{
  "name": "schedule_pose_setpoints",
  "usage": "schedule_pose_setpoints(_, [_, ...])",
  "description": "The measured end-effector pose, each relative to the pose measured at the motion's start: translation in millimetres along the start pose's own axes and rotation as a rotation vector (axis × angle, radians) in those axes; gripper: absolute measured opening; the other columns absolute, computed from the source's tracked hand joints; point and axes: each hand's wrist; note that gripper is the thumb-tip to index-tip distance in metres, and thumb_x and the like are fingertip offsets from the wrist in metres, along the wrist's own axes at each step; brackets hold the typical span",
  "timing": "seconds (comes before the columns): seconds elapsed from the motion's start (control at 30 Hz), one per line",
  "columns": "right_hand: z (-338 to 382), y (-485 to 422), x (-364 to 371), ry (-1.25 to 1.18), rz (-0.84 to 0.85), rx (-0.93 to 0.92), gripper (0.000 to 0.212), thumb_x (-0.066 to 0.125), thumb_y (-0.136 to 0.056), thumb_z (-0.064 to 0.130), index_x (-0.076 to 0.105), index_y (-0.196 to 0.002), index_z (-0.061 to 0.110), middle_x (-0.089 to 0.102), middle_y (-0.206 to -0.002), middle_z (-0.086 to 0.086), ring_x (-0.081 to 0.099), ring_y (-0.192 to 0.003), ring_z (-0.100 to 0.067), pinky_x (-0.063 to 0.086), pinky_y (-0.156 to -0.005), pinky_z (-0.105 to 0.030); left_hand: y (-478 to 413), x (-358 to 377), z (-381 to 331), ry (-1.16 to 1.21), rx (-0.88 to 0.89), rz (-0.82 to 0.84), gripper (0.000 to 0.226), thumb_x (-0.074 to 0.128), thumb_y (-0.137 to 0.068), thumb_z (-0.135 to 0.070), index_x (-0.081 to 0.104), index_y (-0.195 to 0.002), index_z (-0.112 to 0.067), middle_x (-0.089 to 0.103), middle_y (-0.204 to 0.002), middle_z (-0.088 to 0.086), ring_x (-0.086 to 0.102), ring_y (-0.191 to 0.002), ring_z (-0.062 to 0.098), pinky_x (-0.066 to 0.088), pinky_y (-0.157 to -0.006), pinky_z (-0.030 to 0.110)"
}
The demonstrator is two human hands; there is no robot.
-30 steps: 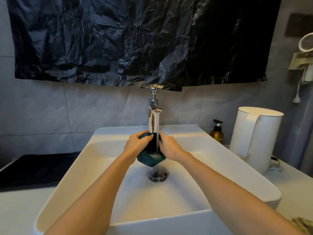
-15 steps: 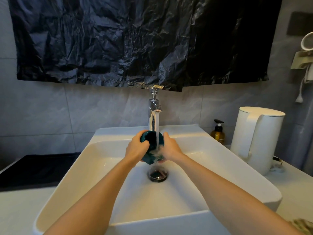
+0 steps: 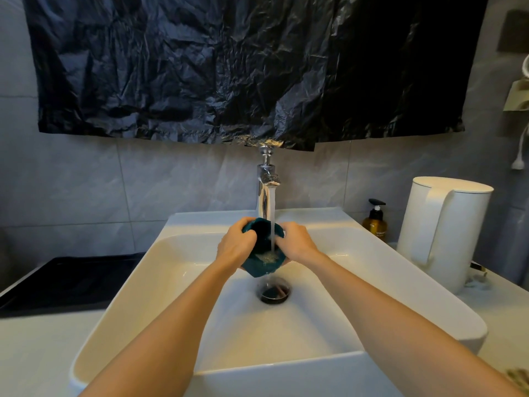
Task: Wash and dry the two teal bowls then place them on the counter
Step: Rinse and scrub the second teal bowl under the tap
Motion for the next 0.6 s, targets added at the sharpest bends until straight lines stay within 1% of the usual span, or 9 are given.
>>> schedule_pose_setpoints(0.07, [-2.5,-2.0,-4.0,0.226,-0.046,-0.019,0.028,0.052,-0.097,0.029,0.058,-0.078,0.009,0.064,-0.080,-0.012,0.061,-0.055,-0.023,0.049,-0.045,-0.028,0.3,1.0,-0.1,-0.019,0.000,0.075,0.036,0.039,-0.094,-0.012,0.052,-0.123,-0.028,0.058,-0.120,0.006,0.053,-0.107,0.025,0.047,-0.098,0.043])
schedule_pose_setpoints(0.13, [-6.0,-2.3,-5.0,0.383,-0.050,-0.056,0.039,0.052,-0.096,0.035,0.052,-0.067,0.010,0.058,-0.072,-0.010,0.054,-0.062,-0.027,0.040,-0.047,-0.031,1.4,1.8,-0.1,-0.039,0.002,0.124,0.038,0.039,-0.093,-0.012,0.053,-0.125,-0.029,0.058,-0.120,0.005,0.052,-0.108,0.026,0.046,-0.097,0.043])
schedule_pose_setpoints(0.17, [-7.0,-2.7,-4.8,0.398,-0.017,-0.075,0.035,0.050,-0.097,0.030,0.054,-0.070,0.008,0.060,-0.076,-0.012,0.053,-0.066,-0.027,0.038,-0.050,-0.031,1.9,2.0,-0.2,-0.042,0.011,0.131,0.040,0.039,-0.093,-0.011,0.053,-0.125,-0.029,0.058,-0.119,0.005,0.052,-0.108,0.026,0.047,-0.095,0.041])
schedule_pose_setpoints(0.27, [-10.0,-1.4,-5.0,0.229,0.128,-0.126,0.019,0.044,-0.095,0.009,0.057,-0.106,0.002,0.063,-0.107,-0.019,0.059,-0.087,-0.031,0.049,-0.061,-0.034,1.9,0.6,1.0,-0.022,0.010,0.105,0.038,0.040,-0.092,-0.011,0.055,-0.122,-0.028,0.059,-0.116,0.004,0.053,-0.105,0.024,0.047,-0.091,0.038])
schedule_pose_setpoints(0.33, [-7.7,-0.1,-6.1,-0.006,0.223,-0.068,0.035,0.042,-0.090,-0.002,0.047,-0.124,0.007,0.057,-0.117,-0.016,0.057,-0.100,-0.032,0.051,-0.057,-0.029,0.1,-1.7,2.4,0.012,-0.005,0.062,0.034,0.041,-0.094,-0.011,0.056,-0.119,-0.028,0.060,-0.116,0.004,0.054,-0.105,0.024,0.047,-0.093,0.039])
schedule_pose_setpoints(0.4, [-7.0,-1.6,-4.3,-0.062,0.196,-0.041,0.035,0.042,-0.092,-0.001,0.048,-0.123,0.011,0.057,-0.118,-0.015,0.057,-0.106,-0.033,0.055,-0.065,-0.034,-0.4,-2.1,1.0,0.068,-0.011,0.059,0.030,0.042,-0.095,-0.012,0.056,-0.116,-0.028,0.060,-0.116,0.005,0.054,-0.106,0.025,0.048,-0.095,0.042])
schedule_pose_setpoints(0.47, [-7.2,-4.6,-2.4,0.028,0.070,-0.048,0.017,0.044,-0.097,0.012,0.056,-0.109,0.012,0.062,-0.113,-0.015,0.059,-0.100,-0.032,0.053,-0.080,-0.040,1.5,-0.2,-2.9,0.153,-0.029,0.079,0.029,0.043,-0.095,-0.015,0.056,-0.117,-0.028,0.060,-0.116,0.006,0.055,-0.106,0.026,0.050,-0.092,0.042])
schedule_pose_setpoints(0.53, [-5.9,-4.7,-2.2,0.028,-0.034,0.024,0.016,0.045,-0.099,0.022,0.058,-0.101,0.012,0.064,-0.108,-0.015,0.060,-0.095,-0.031,0.051,-0.081,-0.039,3.9,1.9,-6.3,0.250,-0.038,0.078,0.029,0.049,-0.094,-0.018,0.054,-0.121,-0.028,0.058,-0.117,0.005,0.055,-0.106,0.025,0.052,-0.088,0.040])
schedule_pose_setpoints(0.6, [-4.7,-5.4,-0.9,-0.026,-0.076,0.119,0.020,0.045,-0.099,0.020,0.058,-0.106,0.007,0.063,-0.108,-0.016,0.060,-0.094,-0.032,0.051,-0.079,-0.039,4.7,5.6,-6.6,0.327,-0.013,0.053,0.036,0.056,-0.091,-0.016,0.050,-0.125,-0.029,0.055,-0.117,0.003,0.054,-0.107,0.023,0.053,-0.087,0.037])
Point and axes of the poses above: each hand's wrist, its own y-axis away from the middle knuckle, its own x-axis out of the palm, z = x × y
